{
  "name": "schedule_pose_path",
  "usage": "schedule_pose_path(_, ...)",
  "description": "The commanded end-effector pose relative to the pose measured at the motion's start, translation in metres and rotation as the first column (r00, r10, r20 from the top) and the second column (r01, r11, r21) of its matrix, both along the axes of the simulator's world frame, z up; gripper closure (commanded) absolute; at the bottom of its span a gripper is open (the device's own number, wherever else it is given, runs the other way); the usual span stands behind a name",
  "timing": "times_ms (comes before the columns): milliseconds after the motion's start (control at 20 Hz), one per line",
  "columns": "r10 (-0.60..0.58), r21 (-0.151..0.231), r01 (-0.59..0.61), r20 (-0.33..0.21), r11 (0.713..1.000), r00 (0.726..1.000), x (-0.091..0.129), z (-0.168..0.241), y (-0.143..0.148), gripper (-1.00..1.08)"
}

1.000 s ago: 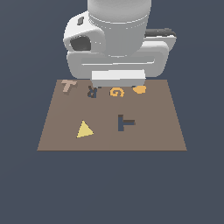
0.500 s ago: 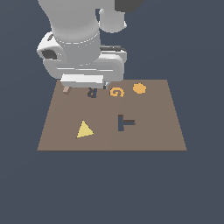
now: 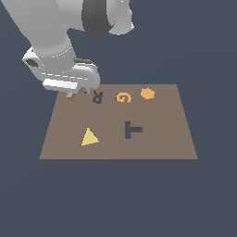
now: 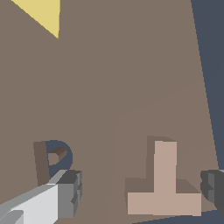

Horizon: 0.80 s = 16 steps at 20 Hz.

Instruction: Insert a designated object into the corresponding slot on a board.

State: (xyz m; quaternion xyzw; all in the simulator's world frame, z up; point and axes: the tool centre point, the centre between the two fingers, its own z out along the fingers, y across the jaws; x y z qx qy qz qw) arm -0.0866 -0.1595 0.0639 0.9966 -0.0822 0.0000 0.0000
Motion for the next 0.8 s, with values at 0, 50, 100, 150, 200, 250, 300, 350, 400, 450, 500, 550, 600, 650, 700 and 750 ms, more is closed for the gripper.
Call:
schedule_pose_path(0,-0.012,-0.001,0.012,0.0,1.0,1.0,-0.007,-0.008,-0.012,-0.92)
schedule_pose_path(50,-0.016,-0.001,0.016,0.0,1.0,1.0,-0.009,-0.01,-0.016,-0.92)
schedule_pose_path(100,-0.019,-0.001,0.019,0.0,1.0,1.0,-0.01,-0.012,-0.018,-0.92)
schedule_pose_path(150,-0.02,-0.001,0.02,0.0,1.0,1.0,-0.011,-0.013,-0.02,-0.92)
schedule_pose_path(200,-0.022,-0.001,0.022,0.0,1.0,1.0,-0.012,-0.013,-0.021,-0.92)
schedule_pose_path(250,-0.022,-0.001,0.022,0.0,1.0,1.0,-0.012,-0.014,-0.021,-0.92)
schedule_pose_path(300,-0.022,-0.001,0.022,-0.001,1.0,1.0,-0.011,-0.013,-0.02,-0.92)
schedule_pose_path(350,-0.022,-0.001,0.022,-0.001,1.0,1.0,-0.011,-0.013,-0.02,-0.92)
schedule_pose_path(400,-0.022,-0.001,0.022,-0.001,1.0,1.0,-0.011,-0.014,-0.02,-0.92)
schedule_pose_path(450,-0.022,-0.001,0.022,-0.001,1.0,1.0,-0.011,-0.015,-0.02,-0.92)
schedule_pose_path(500,-0.022,-0.001,0.022,-0.001,1.0,1.0,-0.011,-0.018,-0.021,-0.92)
schedule_pose_path(550,-0.022,0.0,0.022,-0.001,1.0,1.0,-0.011,-0.02,-0.021,-0.92)
schedule_pose_path(600,-0.022,0.0,0.022,-0.001,1.0,1.0,-0.011,-0.023,-0.021,-0.92)
schedule_pose_path(650,-0.022,0.0,0.022,-0.001,1.0,1.0,-0.011,-0.027,-0.021,-0.92)
schedule_pose_path(700,-0.022,0.0,0.022,-0.001,1.0,1.0,-0.011,-0.029,-0.021,-0.92)
schedule_pose_path(750,-0.022,0.0,0.022,-0.001,1.0,1.0,-0.012,-0.031,-0.021,-0.92)
